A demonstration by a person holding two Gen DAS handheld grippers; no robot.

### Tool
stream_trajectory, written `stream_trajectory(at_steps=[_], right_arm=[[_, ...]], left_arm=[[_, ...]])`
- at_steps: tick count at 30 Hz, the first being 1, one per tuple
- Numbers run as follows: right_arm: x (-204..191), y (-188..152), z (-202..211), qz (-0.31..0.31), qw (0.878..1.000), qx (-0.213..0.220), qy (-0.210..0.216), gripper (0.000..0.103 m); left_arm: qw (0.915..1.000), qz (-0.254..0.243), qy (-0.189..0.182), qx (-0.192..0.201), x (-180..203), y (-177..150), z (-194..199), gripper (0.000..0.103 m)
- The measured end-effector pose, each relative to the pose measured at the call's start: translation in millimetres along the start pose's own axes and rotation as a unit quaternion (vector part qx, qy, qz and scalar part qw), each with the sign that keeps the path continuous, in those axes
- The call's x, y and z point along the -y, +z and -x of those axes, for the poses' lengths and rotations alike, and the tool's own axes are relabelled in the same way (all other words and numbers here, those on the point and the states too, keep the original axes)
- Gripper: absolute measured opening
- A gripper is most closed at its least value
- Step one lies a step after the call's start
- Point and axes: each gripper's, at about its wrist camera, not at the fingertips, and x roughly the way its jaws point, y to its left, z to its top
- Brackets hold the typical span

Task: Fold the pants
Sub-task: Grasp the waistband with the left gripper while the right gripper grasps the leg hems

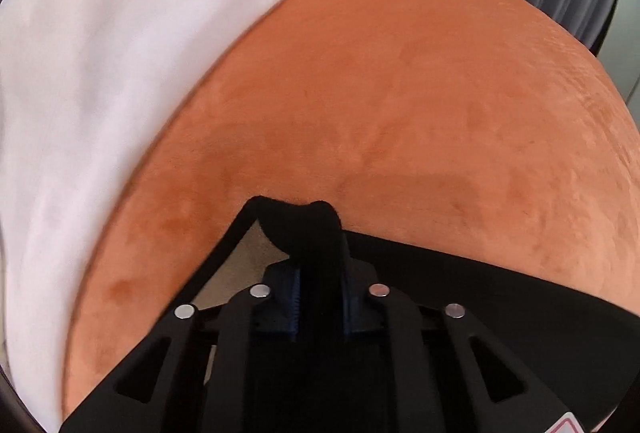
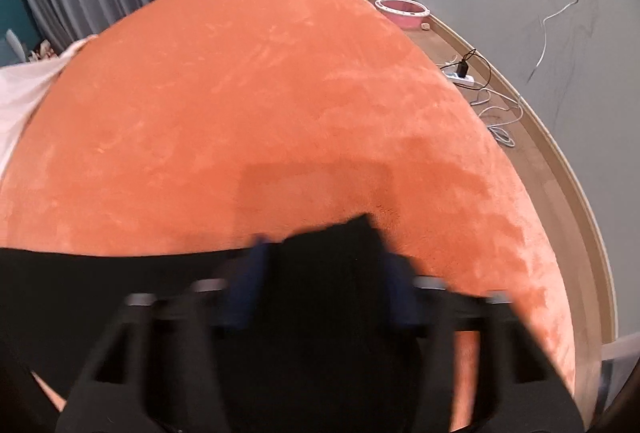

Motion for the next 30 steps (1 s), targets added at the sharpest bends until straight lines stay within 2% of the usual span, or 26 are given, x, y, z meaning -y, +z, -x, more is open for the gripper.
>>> stream_trajectory(at_steps=[2,7,8,11,12,16,19,23,26,28,30], right_arm=[[-4.2,-2.8,22.7,0.020,1.000,0.024,-0.003,0.014],[-16.5,-18.4,90.1,0.062,0.995,0.071,0.014,0.013],[-19.3,-26.2,111.5,0.073,0.993,0.089,0.023,0.013],[-28.2,-49.2,164.3,0.109,0.984,0.136,0.038,0.013],[-29.1,-59.6,180.5,0.120,0.981,0.148,0.041,0.013],[-24.5,-115.5,229.9,0.157,0.970,0.182,0.042,0.013],[-11.8,-159.0,237.9,0.165,0.970,0.174,0.038,0.013],[4.3,-208.9,226.7,0.170,0.975,0.140,0.024,0.014],[14.7,-237.3,212.1,0.187,0.976,0.115,0.001,0.015],[21.3,-250.2,198.6,0.195,0.976,0.092,-0.016,0.015],[20.9,-257.0,192.0,0.199,0.976,0.081,-0.022,0.023]], left_arm=[[0.9997,-0.002,-0.012,0.023,-4.4,-7.2,21.2,0.009],[0.9943,-0.001,-0.085,0.066,-33.5,-25.7,88.9,0.009],[0.9932,-0.003,-0.093,0.069,-29.7,-34.3,104.2,0.009],[0.9878,-0.017,-0.127,0.088,-51.8,-67.2,154.4,0.009],[0.9868,-0.021,-0.132,0.091,-53.8,-70.2,160.6,0.009],[0.9836,-0.043,-0.148,0.094,-85.9,-132.2,198.8,0.009],[0.9864,-0.065,-0.129,0.078,-103.8,-175.4,195.3,0.010],[0.9897,-0.068,-0.116,0.049,-125.7,-216.0,170.6,0.011],[0.9922,-0.061,-0.105,0.026,-134.9,-234.3,143.9,0.013],[0.9921,-0.045,-0.113,0.031,-139.5,-236.9,135.6,0.013],[0.9916,-0.045,-0.115,0.038,-137.2,-232.7,135.7,0.017]])
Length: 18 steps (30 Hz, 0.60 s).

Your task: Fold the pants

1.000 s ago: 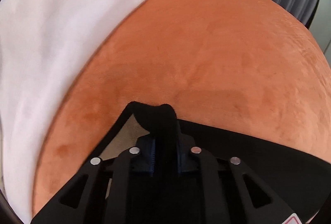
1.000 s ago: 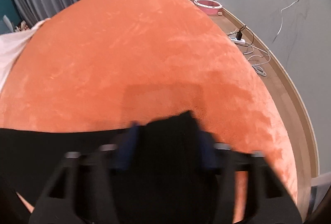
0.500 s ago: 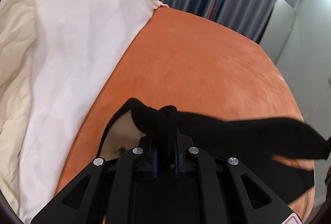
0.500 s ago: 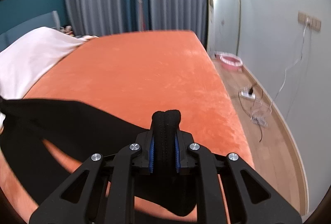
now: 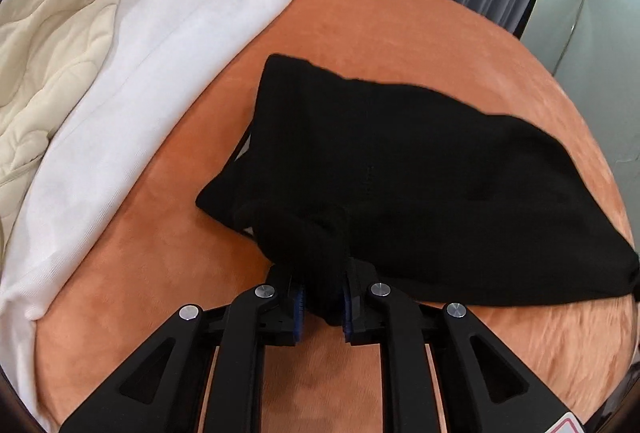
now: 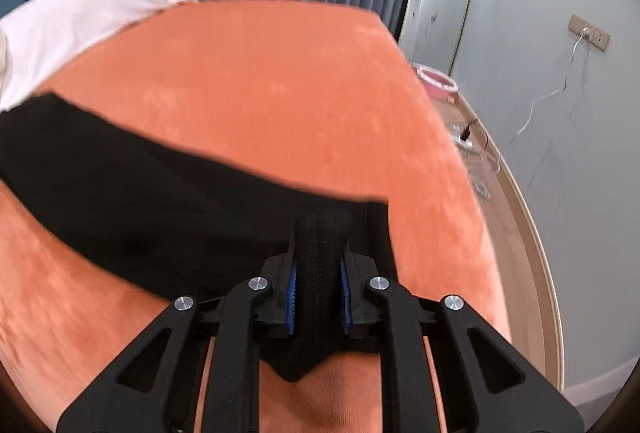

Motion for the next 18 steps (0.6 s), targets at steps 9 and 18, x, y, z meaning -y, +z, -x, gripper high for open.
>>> stream_trajectory(at_steps=[9,18], right_arm=[[29.0,-30.9,76.2,-0.075,0.996,0.052,0.001,0.084],[48.4,2.4,19.9,-0.197,0.972,0.001,0.130,0.033]], left_arm=[[0.9982,-0.047,0.031,0.020,-4.6,-11.8,51.9,0.053],[0.9952,-0.014,0.031,0.092,59.5,-16.5,103.9,0.058]])
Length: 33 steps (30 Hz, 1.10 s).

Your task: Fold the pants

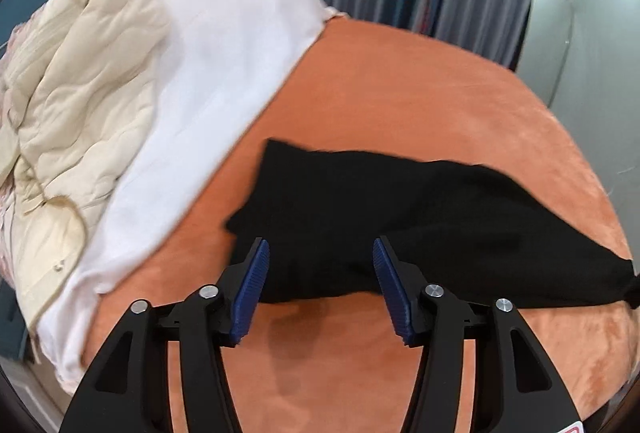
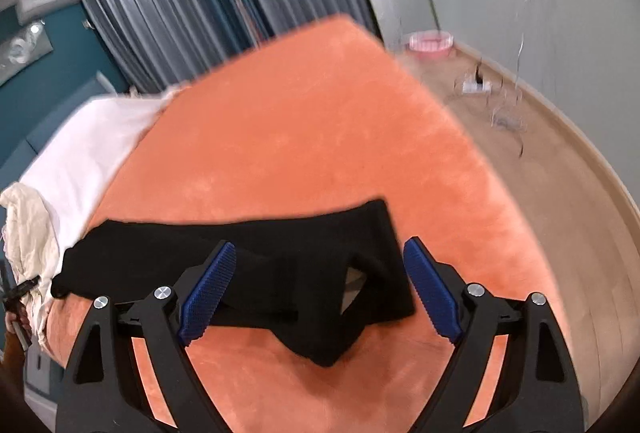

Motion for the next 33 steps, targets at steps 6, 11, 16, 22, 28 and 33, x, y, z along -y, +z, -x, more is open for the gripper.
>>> stream_trajectory(at_steps=[6,11,16,22,28,33], right_arm=[[-78.1,27.1,33.2,0.219,0.968,0.098,-0.073,0.011],[-48.5,-38.3,28.9,0.336,0.910,0.090,-0.224,0.065],[24.0,-63.3,53.5,0.183,0.963,0.045,-0.194,0.064],[30.6,6.2,23.1,0.042,0.997,0.036,-0.045,0.065],[-19.3,29.5,-63.2,0.179,0.977,-0.032,-0.111,0.007],[-8.0,62.7,-63.2,0.196,0.967,0.036,-0.160,0.021]], left_arm=[[0.9989,-0.025,-0.037,-0.016,63.3,6.0,-6.8,0.060],[0.9962,-0.045,-0.061,-0.042,105.0,-13.6,-26.4,0.060],[0.9933,-0.065,-0.063,-0.072,133.0,-28.2,-44.5,0.060],[0.9915,-0.054,-0.098,-0.067,169.8,-36.6,-42.0,0.060],[0.9932,-0.072,-0.070,-0.059,177.8,-43.7,-32.8,0.060],[0.9965,-0.064,-0.036,-0.041,169.7,-36.6,-37.7,0.069]])
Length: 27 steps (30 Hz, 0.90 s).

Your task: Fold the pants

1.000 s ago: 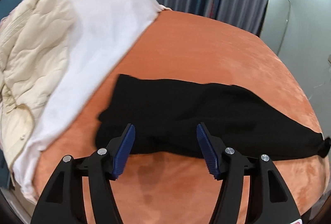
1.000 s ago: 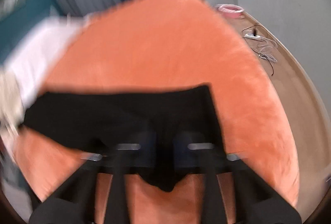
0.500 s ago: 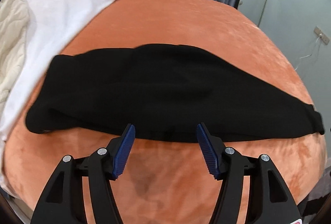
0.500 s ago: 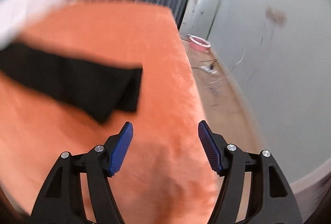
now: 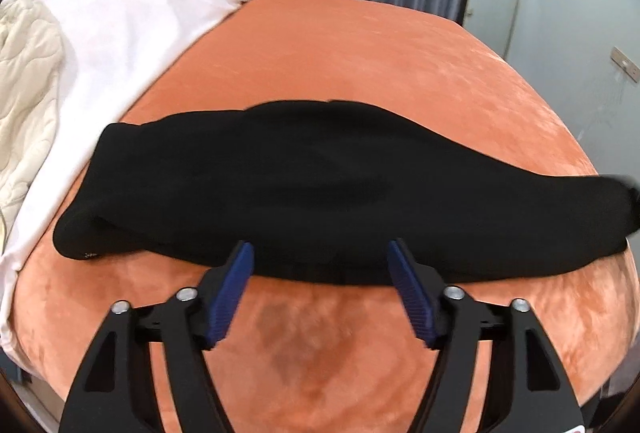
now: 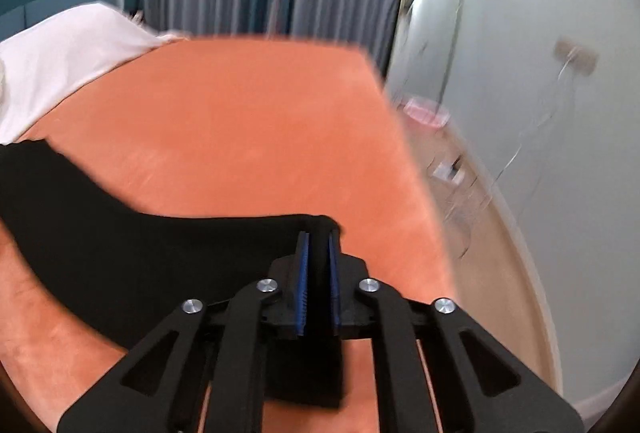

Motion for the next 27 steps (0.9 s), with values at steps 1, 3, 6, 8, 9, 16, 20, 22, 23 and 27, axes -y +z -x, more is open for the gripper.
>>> stream_trajectory(at_steps=[1,3,6,8,9,16,20,22,23,27], right_arm=[[1.4,-8.7,-23.3,0.005,0.998,-0.051,-0.021,0.021],[-2.5,-30.0,-55.2,0.028,0.990,-0.126,-0.064,0.021],[-5.9,-31.7,3.1,-0.017,0.995,-0.025,-0.093,0.062],[-12.2,-33.5,31.5,-0.040,0.993,0.016,-0.107,0.086],[-20.1,-38.2,47.7,-0.049,0.992,0.027,-0.114,0.089],[-74.8,-62.6,98.9,-0.104,0.993,0.018,-0.052,0.089],[-114.3,-56.0,116.7,-0.114,0.993,0.010,-0.021,0.089],[-139.9,-60.9,127.9,-0.113,0.994,0.010,0.001,0.089],[-148.2,-58.4,130.9,-0.111,0.994,0.008,0.005,0.089],[-191.2,-48.3,133.4,-0.099,0.995,0.005,0.028,0.089]], left_arm=[[0.9999,0.009,0.005,0.002,-2.8,1.7,-4.5,0.069],[0.9996,0.021,0.016,0.000,-10.6,2.9,-10.9,0.069],[0.9972,0.052,0.052,-0.009,-45.6,5.3,-15.7,0.069],[0.9921,0.102,0.071,-0.015,-87.6,5.9,-17.3,0.070],[0.9883,0.127,0.083,-0.018,-107.3,6.1,-18.4,0.070],[0.9637,0.245,0.102,-0.027,-243.2,10.9,-27.6,0.073],[0.9611,0.265,0.077,-0.011,-266.9,33.1,-27.6,0.071],[0.9666,0.250,0.051,0.025,-273.9,49.6,-13.6,0.074],[0.9688,0.237,0.066,0.031,-276.3,56.5,-10.6,0.081],[0.9726,0.214,0.085,-0.034,-295.4,64.3,-30.3,0.088]])
